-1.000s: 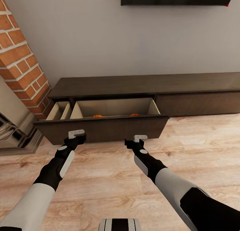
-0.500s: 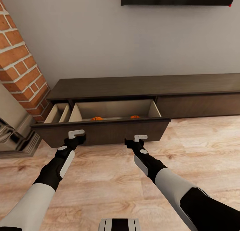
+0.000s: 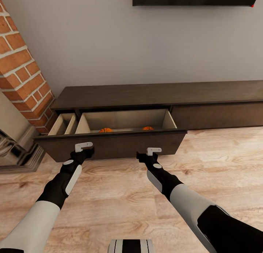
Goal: Place each of the two pumpkins and all three candles from the living room inside a cabinet in the living room (use any cabinet), then make sure every cabinet is closed, and position the cauldron so it is next to a table in the living room.
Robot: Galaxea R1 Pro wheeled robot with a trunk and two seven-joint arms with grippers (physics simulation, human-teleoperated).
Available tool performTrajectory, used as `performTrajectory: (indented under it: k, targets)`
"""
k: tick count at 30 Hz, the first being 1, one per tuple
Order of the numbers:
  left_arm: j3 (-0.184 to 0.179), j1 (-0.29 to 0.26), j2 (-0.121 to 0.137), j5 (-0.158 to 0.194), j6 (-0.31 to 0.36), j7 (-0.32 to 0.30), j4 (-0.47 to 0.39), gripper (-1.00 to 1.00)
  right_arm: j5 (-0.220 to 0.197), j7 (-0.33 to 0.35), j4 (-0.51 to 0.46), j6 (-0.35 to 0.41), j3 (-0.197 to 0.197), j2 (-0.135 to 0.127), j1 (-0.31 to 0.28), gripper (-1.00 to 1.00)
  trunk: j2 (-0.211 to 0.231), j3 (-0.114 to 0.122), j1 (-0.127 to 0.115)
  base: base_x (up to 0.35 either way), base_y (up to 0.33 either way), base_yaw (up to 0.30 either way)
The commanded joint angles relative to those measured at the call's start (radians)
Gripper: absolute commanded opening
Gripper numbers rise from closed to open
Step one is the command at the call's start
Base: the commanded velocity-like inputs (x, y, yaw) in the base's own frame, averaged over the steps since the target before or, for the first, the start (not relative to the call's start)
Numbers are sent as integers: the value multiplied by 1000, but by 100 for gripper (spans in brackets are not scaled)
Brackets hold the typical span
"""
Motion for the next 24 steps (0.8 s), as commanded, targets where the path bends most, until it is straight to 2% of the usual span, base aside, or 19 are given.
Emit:
performTrajectory:
  k: [1, 6, 10, 20, 24]
  targets:
    - [-5, 0, 2, 10, 3, 10, -2, 100, -11, -6, 1, -5, 8, 0, -1, 100, 0, -1, 0, 0, 0, 0]
    - [-6, 0, 2, 10, -19, 9, -1, 100, -11, -6, 0, -5, 8, 0, -1, 100, 0, -1, 0, 0, 0, 0]
    - [-7, 0, 1, 11, -62, 8, 7, 100, -11, -5, -1, -14, 8, 0, -1, 100, -1, -16, 2, 0, 0, 0]
    - [-8, 0, 1, 8, -79, 6, 36, 100, -12, 0, -1, -53, 8, -2, -1, 100, -4, -55, 6, 0, 0, 0]
    - [-9, 0, 2, 8, -124, 6, 37, 100, -11, 0, -2, -59, 8, -2, -1, 100, -5, -70, 8, 0, 0, 0]
